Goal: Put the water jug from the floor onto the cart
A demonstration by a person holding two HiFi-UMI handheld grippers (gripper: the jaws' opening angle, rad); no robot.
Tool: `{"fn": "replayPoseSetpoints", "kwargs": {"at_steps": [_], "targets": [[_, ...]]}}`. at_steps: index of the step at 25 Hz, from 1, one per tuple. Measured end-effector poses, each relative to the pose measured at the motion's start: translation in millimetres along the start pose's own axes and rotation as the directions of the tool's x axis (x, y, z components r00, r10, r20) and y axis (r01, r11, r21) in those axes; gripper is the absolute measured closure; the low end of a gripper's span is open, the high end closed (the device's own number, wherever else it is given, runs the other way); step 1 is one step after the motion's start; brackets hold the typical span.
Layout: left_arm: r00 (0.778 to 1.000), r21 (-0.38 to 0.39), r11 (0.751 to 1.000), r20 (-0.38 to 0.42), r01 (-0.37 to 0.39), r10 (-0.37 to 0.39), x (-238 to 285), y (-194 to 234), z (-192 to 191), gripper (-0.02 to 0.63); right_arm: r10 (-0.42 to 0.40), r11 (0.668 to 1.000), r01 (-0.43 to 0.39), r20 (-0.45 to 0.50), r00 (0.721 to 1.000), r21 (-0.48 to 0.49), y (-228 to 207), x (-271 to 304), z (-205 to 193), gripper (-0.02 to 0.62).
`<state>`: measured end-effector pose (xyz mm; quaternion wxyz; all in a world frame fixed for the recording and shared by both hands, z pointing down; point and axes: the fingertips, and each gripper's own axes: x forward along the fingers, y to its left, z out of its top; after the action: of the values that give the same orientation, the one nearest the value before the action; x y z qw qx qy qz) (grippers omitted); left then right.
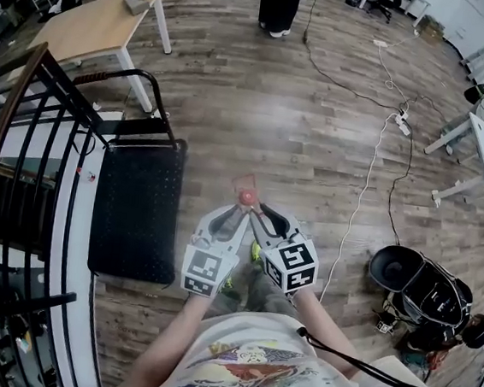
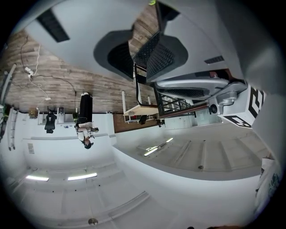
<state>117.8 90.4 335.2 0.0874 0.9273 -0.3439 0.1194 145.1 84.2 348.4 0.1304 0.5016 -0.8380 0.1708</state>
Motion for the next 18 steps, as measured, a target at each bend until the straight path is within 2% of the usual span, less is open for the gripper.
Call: {"fn": "replayPoseSetpoints", "kwargs": {"at_steps": [8, 18], "targets": [[0.998, -0.009, 0.998, -0.022, -0.058, 0.058, 35.7, 23.0, -0.9, 0.528, 0.072, 0.997, -0.072, -0.015, 0.997, -0.039, -30.9, 33.4, 9.9, 0.523], [0.984, -0.004, 0.987, -0.082, -0.162, 0.161, 114.3, 48.4, -2.8, 0.511, 0.183, 0.982, -0.185, -0.041, 0.982, -0.042, -100.9, 82.6, 15.8, 0.514]]}}
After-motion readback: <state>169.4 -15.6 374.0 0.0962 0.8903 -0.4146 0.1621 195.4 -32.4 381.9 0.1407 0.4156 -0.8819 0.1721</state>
